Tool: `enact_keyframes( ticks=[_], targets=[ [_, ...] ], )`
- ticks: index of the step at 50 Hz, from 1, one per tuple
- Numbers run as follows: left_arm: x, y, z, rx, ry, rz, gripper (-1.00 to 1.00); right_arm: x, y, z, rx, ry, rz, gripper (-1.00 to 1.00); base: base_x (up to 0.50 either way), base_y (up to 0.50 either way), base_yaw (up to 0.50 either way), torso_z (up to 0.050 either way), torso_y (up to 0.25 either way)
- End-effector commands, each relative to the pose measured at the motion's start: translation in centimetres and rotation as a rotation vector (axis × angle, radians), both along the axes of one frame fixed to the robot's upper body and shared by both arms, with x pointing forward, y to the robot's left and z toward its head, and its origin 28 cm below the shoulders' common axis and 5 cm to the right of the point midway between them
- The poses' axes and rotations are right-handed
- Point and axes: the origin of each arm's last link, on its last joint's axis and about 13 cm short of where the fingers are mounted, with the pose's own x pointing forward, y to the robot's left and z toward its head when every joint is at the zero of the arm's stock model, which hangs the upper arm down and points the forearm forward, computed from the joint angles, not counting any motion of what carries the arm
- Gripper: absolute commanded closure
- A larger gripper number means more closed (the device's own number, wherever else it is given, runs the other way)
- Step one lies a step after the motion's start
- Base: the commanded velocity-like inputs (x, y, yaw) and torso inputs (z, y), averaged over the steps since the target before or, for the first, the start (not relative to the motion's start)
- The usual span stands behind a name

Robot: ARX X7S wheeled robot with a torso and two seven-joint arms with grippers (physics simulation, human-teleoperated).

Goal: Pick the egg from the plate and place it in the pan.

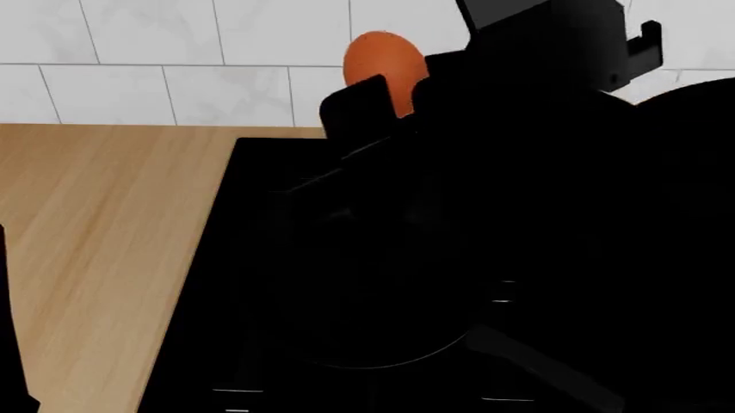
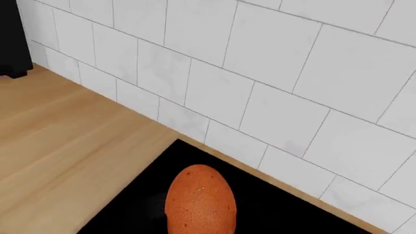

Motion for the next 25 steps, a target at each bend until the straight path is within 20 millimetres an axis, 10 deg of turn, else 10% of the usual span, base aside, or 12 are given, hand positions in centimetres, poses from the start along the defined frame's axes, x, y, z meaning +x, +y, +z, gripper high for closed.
enact_keyframes(
  ticks=[1,25],
  targets=[
    [0.0,-0.2,-0.1,0.0,0.004,-0.006,-1.0,2.2,0.0,2.6,-0.098,0.133,0.051,1.0,0.0,0.0,0.0,0.0,0.0],
    [-0.1,-0.2,-0.1,-0.014,0.013,-0.016,-1.0,5.0,1.2,3.6,-0.243,0.305,0.094,1.0,0.0,0.0,0.0,0.0,0.0]
  ],
)
